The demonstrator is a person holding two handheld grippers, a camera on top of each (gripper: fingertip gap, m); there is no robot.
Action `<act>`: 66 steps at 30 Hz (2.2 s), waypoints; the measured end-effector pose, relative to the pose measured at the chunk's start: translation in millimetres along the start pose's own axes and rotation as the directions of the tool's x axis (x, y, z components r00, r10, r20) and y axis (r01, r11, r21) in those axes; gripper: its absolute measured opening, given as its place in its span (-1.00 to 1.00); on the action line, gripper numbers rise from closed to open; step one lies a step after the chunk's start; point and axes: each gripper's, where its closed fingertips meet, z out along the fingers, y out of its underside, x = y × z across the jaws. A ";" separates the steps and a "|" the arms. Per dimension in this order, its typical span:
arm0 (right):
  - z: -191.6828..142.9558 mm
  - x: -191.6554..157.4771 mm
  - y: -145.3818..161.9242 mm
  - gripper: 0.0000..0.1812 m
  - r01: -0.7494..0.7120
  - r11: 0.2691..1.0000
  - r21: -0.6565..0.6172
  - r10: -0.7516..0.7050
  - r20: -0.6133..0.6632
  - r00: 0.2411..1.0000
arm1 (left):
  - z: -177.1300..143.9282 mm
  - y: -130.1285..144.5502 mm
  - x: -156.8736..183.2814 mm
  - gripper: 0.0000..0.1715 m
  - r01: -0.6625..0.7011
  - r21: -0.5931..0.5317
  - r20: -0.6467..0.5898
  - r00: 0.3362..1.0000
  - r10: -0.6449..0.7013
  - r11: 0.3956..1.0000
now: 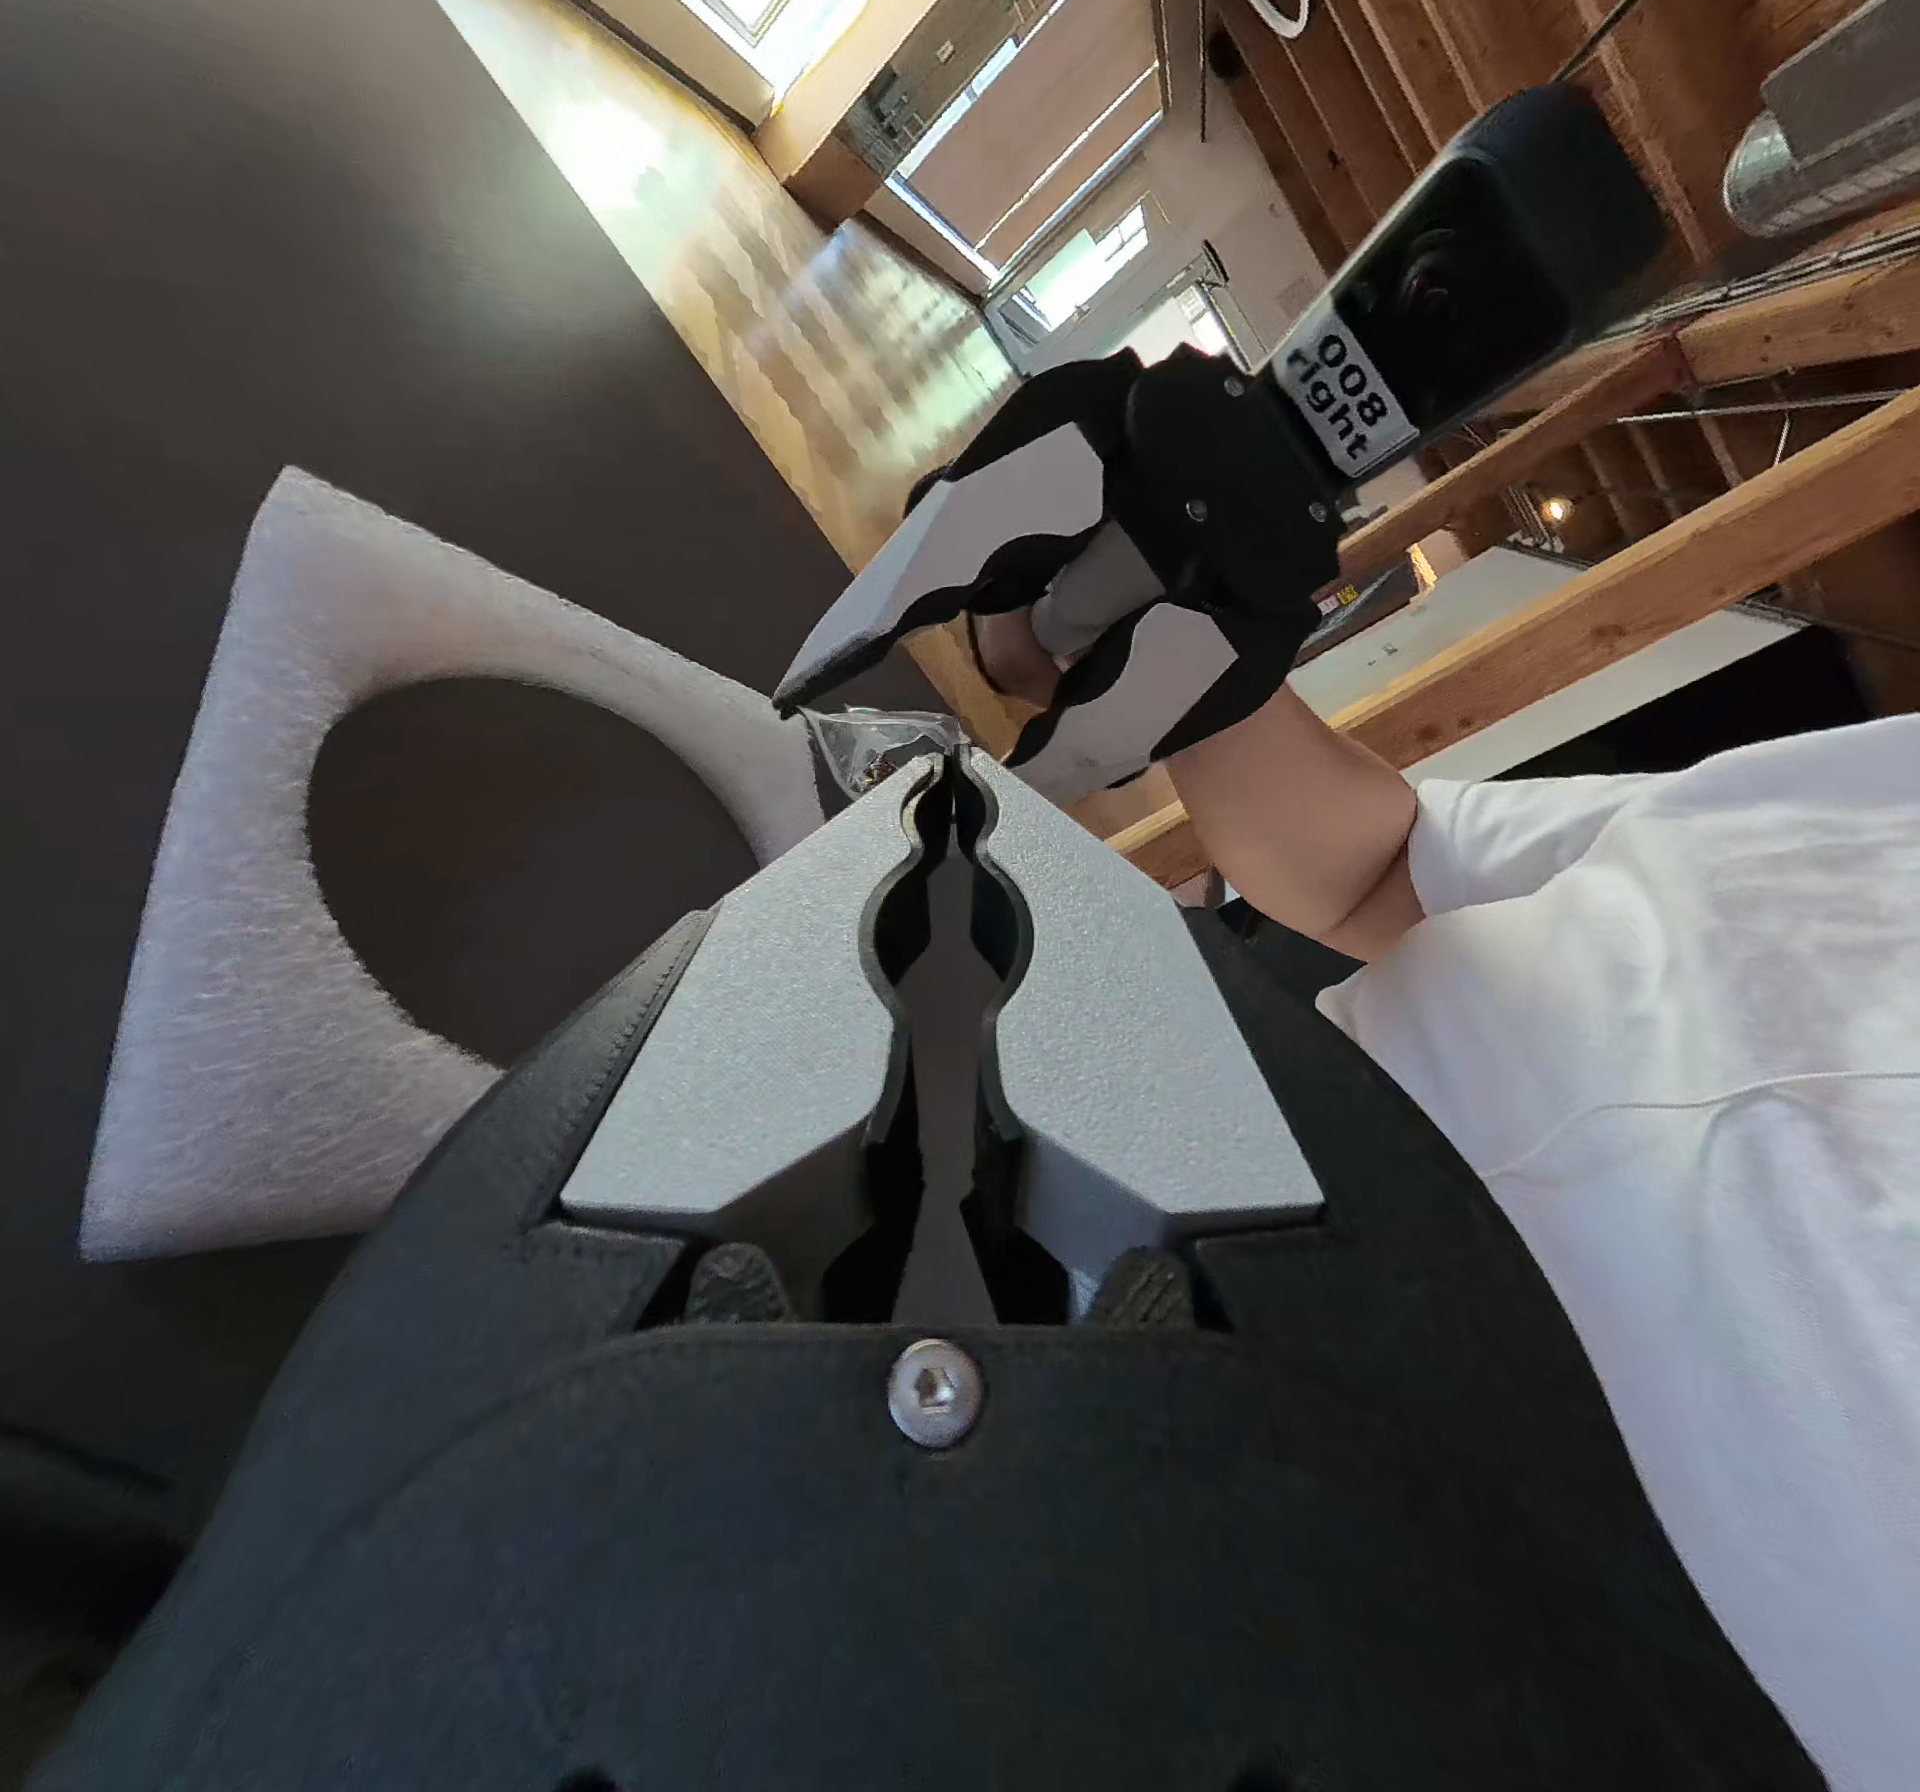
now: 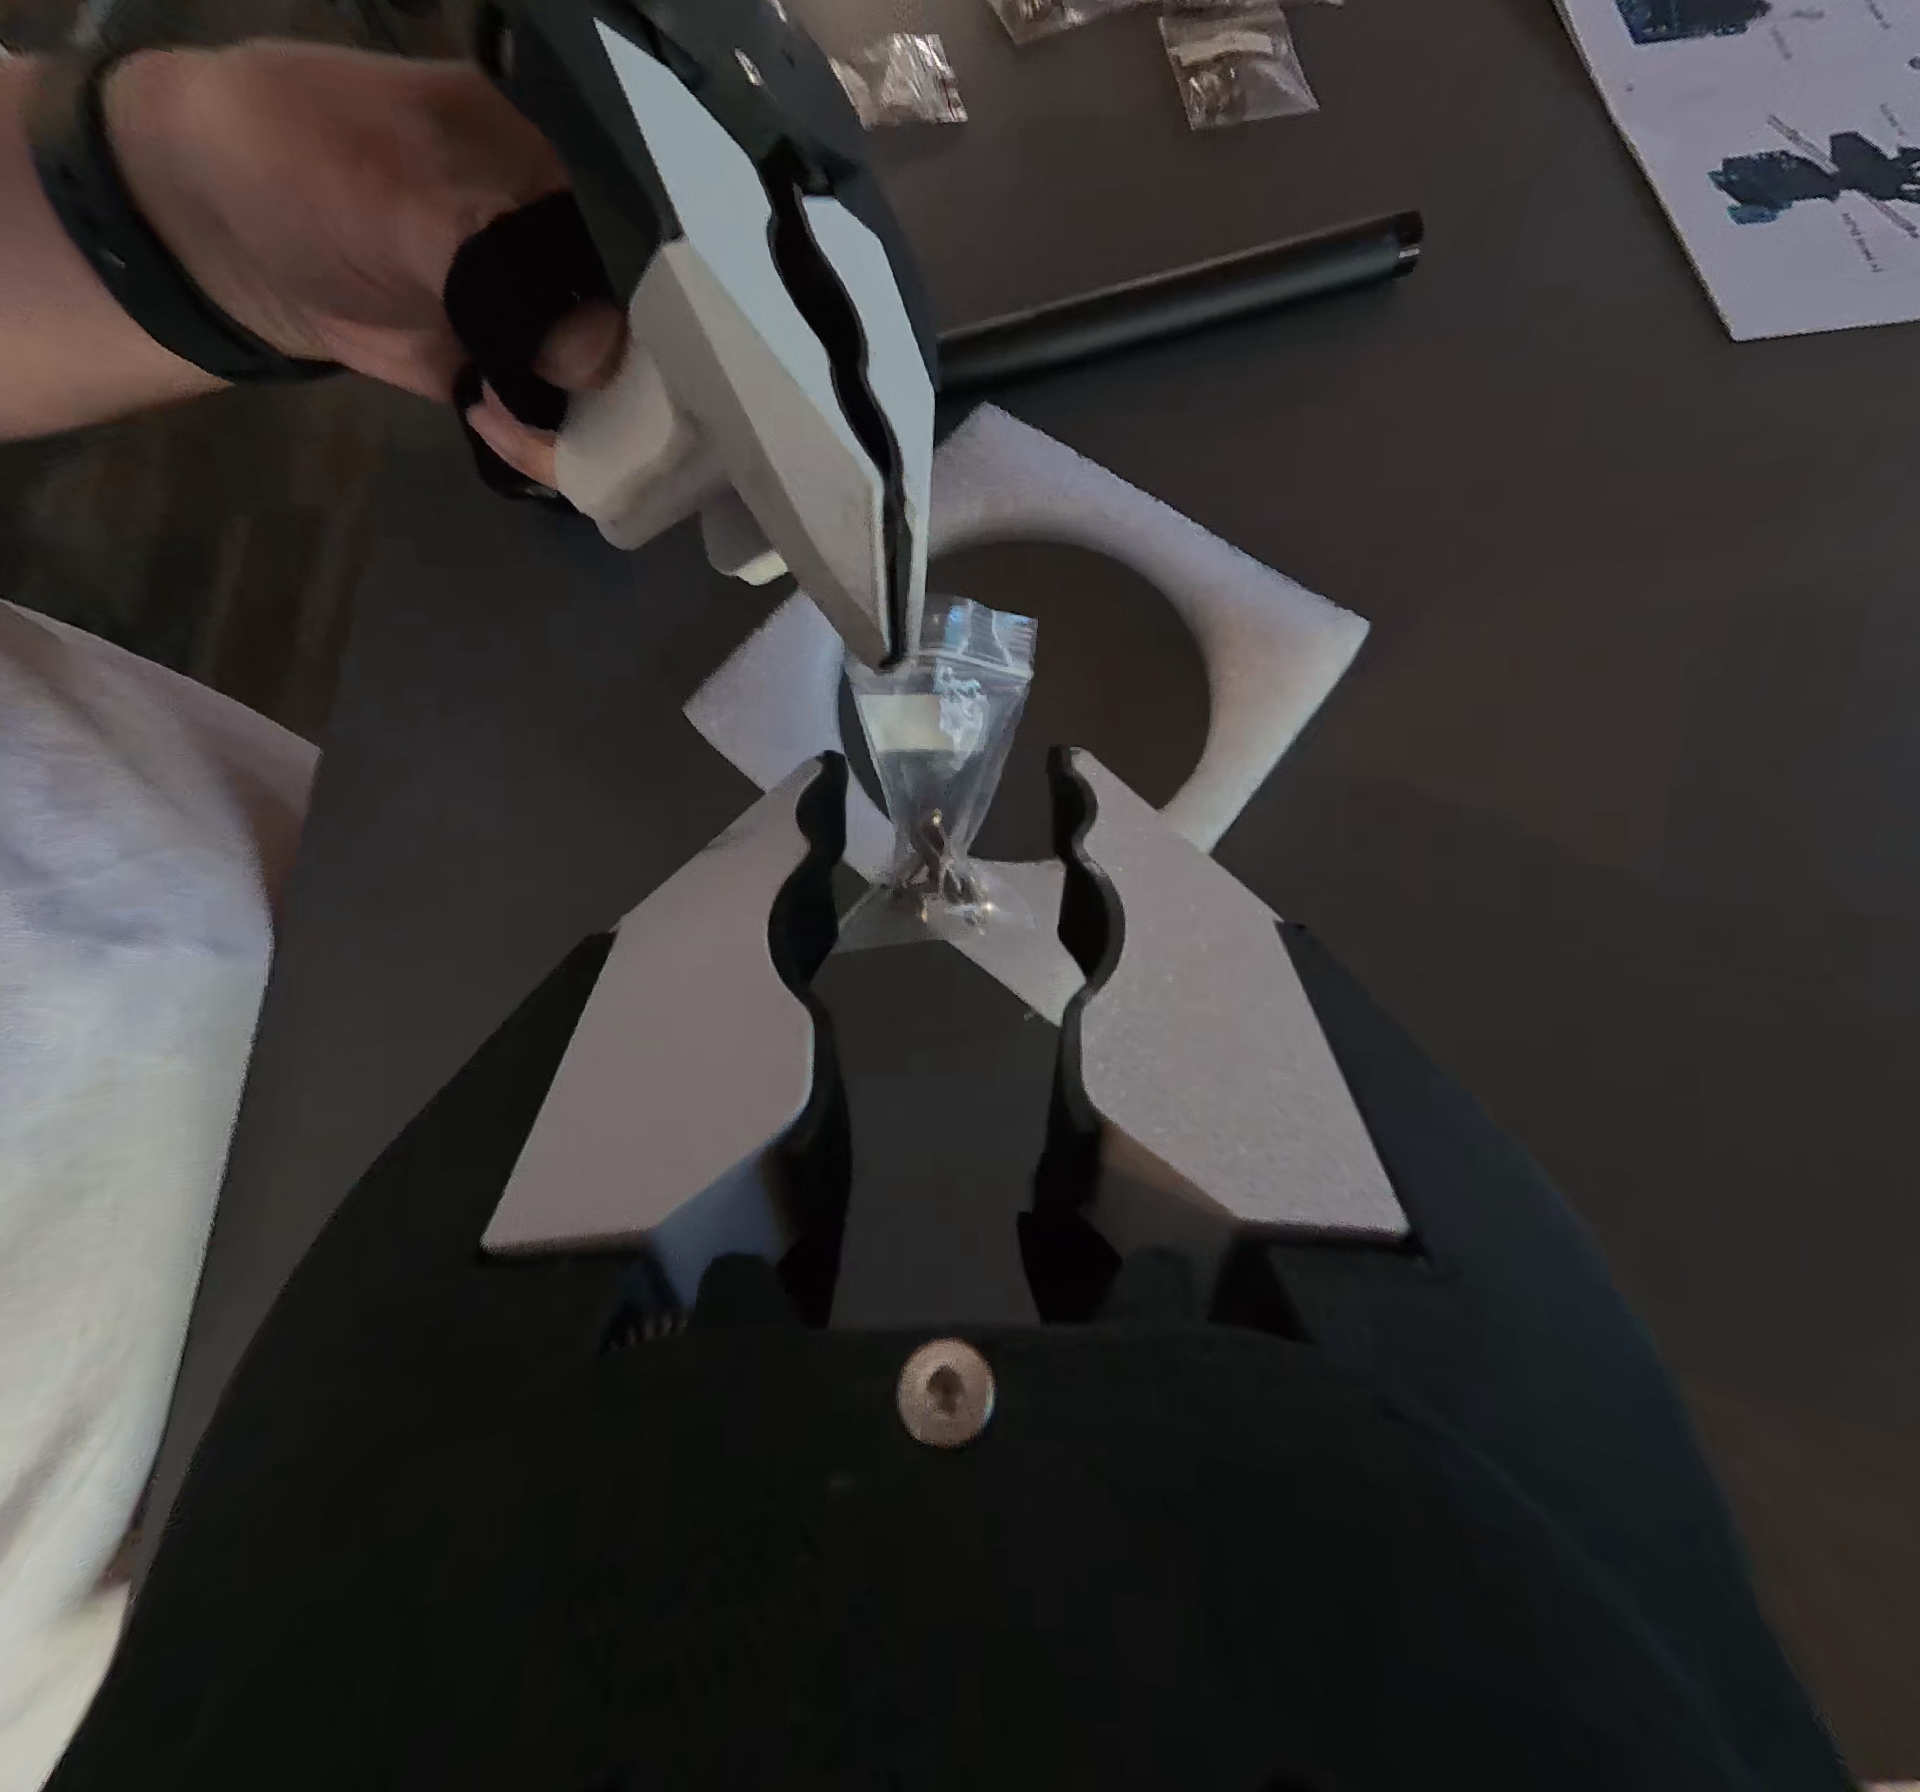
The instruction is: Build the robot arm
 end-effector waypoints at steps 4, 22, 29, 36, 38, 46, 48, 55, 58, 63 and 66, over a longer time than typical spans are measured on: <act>-0.6 -4.9 -11.7 -0.53 -0.034 0.997 0.074 0.029 0.070 0.997 | 1.3 3.1 3.8 -1.00 -0.037 -0.030 -0.014 0.999 0.037 0.999; 12.8 2.3 2.0 -0.78 -0.072 0.992 -0.106 0.081 0.082 0.993 | -29.8 -18.6 -0.1 -0.67 -0.020 0.079 0.018 1.000 0.019 0.997; 32.6 4.5 8.5 -0.75 -0.018 0.952 -0.307 0.029 0.034 0.999 | -64.7 -17.2 -13.2 -0.68 -0.109 0.045 0.194 0.976 0.098 0.993; 38.9 4.3 15.3 -0.71 0.032 0.918 -0.394 -0.027 0.020 0.999 | -72.1 -9.8 -12.4 -0.69 -0.128 0.041 0.225 0.967 0.116 0.991; 38.2 5.3 13.2 -0.72 0.043 0.923 -0.383 -0.041 0.014 0.999 | -72.9 -8.3 -12.7 -0.69 -0.125 0.041 0.223 0.968 0.113 0.991; 33.9 3.0 19.1 -0.71 0.043 0.906 -0.422 -0.039 0.017 0.999 | -73.2 -8.5 -14.3 -0.69 -0.122 0.045 0.214 0.971 0.110 0.991; 33.7 2.2 16.8 -0.72 0.095 0.904 -0.416 -0.096 0.017 0.995 | -71.4 -7.0 -14.8 -0.69 -0.117 0.040 0.208 0.972 0.106 0.992; 33.0 8.1 21.4 -0.71 0.097 0.888 -0.450 -0.107 0.003 0.994 | -67.1 -4.4 -12.3 -0.69 -0.114 0.032 0.193 0.975 0.106 0.993; 33.1 0.7 17.5 -0.73 0.107 0.889 -0.445 -0.106 0.028 0.994 | -67.7 -4.4 -12.0 -0.69 -0.113 0.033 0.193 0.976 0.105 0.993; 33.9 0.8 19.2 -0.72 0.090 0.889 -0.448 -0.086 0.029 0.996 | -68.8 -4.8 -11.5 -0.69 -0.111 0.037 0.193 0.976 0.102 0.993; 33.5 5.7 23.8 -0.67 0.123 0.876 -0.466 -0.129 0.018 0.991 | -68.4 -4.7 -11.4 -0.69 -0.111 0.037 0.192 0.976 0.102 0.993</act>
